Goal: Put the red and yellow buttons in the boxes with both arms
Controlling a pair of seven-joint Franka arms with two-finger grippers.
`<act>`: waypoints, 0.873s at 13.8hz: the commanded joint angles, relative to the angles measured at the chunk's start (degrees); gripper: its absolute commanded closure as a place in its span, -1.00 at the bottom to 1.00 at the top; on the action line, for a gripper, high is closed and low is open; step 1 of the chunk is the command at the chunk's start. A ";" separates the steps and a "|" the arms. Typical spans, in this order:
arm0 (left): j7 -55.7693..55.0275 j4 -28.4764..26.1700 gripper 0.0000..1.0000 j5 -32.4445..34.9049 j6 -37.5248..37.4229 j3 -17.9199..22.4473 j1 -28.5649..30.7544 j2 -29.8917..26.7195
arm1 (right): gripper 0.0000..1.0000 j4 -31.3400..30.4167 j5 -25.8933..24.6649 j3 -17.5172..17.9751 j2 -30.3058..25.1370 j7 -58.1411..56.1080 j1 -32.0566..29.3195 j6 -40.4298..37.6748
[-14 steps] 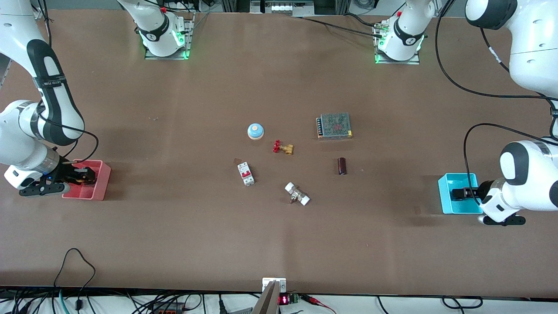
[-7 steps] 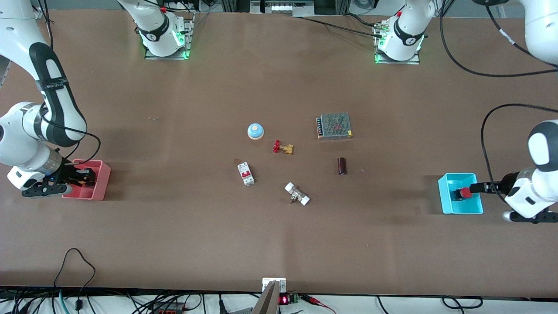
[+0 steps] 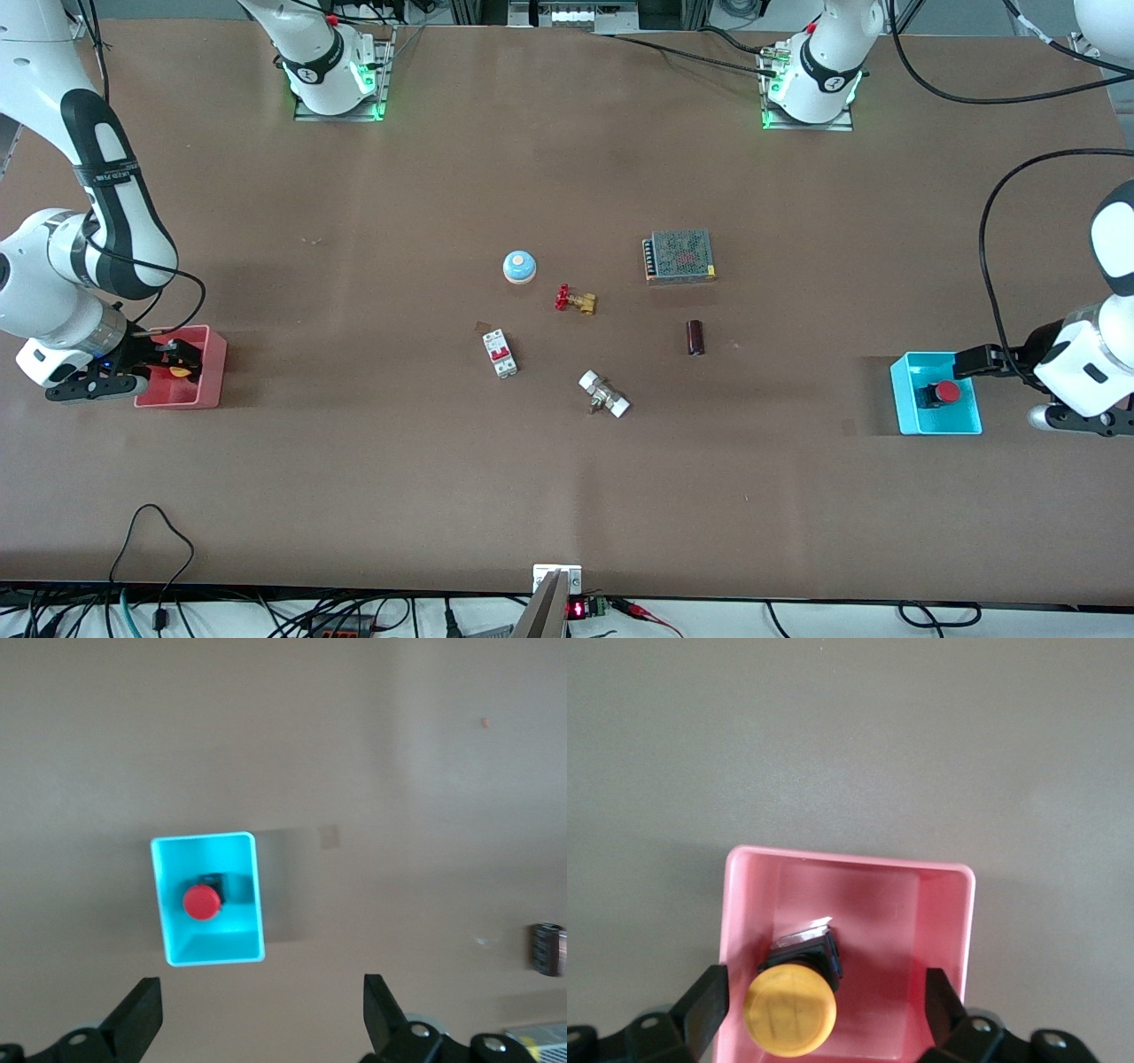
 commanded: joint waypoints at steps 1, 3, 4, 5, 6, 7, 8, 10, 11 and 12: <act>-4.37 -1.42 -1.00 0.70 -2.05 -0.85 -2.49 -4.82 | -1.00 0.64 0.98 -0.73 -0.29 -4.14 -0.23 0.16; -6.57 -3.53 -1.00 0.62 -2.14 -0.32 -3.47 -8.33 | -1.00 1.07 0.98 -0.82 -1.17 -4.94 -0.23 -0.10; -7.62 -5.36 -1.00 0.53 -2.14 -0.05 -3.99 -10.79 | -1.00 2.12 1.07 -0.82 -1.87 -4.94 0.03 -0.63; -9.29 -6.34 -1.00 0.53 -2.49 0.82 -4.87 -12.47 | -1.00 2.48 1.07 -0.82 -3.27 -4.85 0.38 -2.20; -9.91 -6.70 -1.00 0.53 -3.80 3.00 -6.97 -13.79 | -1.00 2.83 1.07 -0.74 -4.50 -4.59 0.82 -4.65; -9.83 -7.14 -1.00 0.27 -4.42 5.29 -8.55 -15.02 | -1.00 3.79 1.16 -0.74 -5.64 -4.41 1.34 -6.68; -9.75 -8.53 -1.00 -2.09 -4.34 6.70 -8.92 -16.60 | -1.00 4.58 1.16 -0.74 -6.27 -4.41 1.52 -8.96; -9.48 -11.52 -1.00 -4.74 -4.34 8.73 -8.92 -20.20 | -1.00 6.34 1.60 -0.39 -8.11 -4.15 2.39 -13.79; -9.39 -12.84 -1.00 -4.83 -4.16 8.91 -8.92 -21.87 | -1.00 7.05 3.17 -0.38 -9.25 -3.54 3.71 -15.99; -9.39 -14.42 -1.00 -4.83 -4.08 9.26 -9.01 -23.37 | -1.00 7.23 3.96 -0.38 -10.48 -2.92 5.29 -17.84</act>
